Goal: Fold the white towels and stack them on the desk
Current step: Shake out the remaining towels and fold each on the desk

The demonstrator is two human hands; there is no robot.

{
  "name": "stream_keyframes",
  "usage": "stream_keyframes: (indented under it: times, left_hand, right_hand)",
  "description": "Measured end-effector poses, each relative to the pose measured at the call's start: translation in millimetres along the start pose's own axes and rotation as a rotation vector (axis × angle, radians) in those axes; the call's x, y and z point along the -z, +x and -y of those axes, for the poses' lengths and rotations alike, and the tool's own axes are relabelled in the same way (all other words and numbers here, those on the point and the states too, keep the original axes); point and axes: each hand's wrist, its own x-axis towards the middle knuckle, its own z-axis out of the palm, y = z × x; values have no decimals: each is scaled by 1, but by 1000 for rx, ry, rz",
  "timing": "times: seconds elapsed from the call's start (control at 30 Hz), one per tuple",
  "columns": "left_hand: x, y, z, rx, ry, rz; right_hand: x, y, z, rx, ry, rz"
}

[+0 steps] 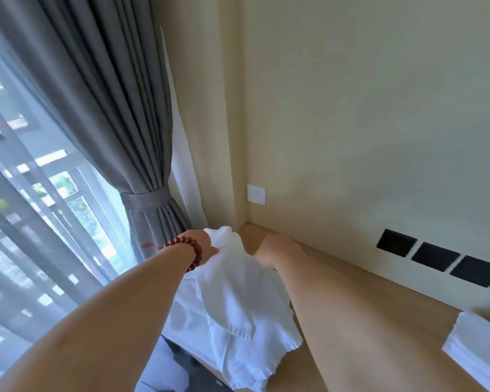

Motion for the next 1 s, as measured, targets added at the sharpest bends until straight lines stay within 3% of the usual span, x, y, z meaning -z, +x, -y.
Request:
stream_keyframes:
  times: [0.1, 0.23, 0.33, 0.43, 0.6, 0.7, 0.87, 1.0]
  left_hand:
    - [-16, 5, 30, 6, -21, -51]
    - [-21, 13, 37, 55, -98, -27]
    - [-24, 17, 37, 72, -190, -103]
    - [-31, 13, 32, 66, -251, -132]
    - [-18, 28, 16, 182, -497, 42]
    - [-20, 29, 10, 257, -702, 130]
    - [-13, 26, -1, 156, -571, 106]
    - [-1, 23, -13, 166, -583, 31]
  right_hand:
    - [-25, 29, 29, 18, 81, -45]
    - [-36, 38, 50, 119, 81, 24]
    - [-51, 37, 49, 101, 160, -152]
    - [-60, 36, 49, 202, 135, -294]
    - [-69, 29, 51, 339, 73, -156]
    - [-74, 21, 57, 337, 48, -186]
    - [-71, 20, 69, 282, 90, -232]
    - [-57, 28, 62, 234, 201, -111]
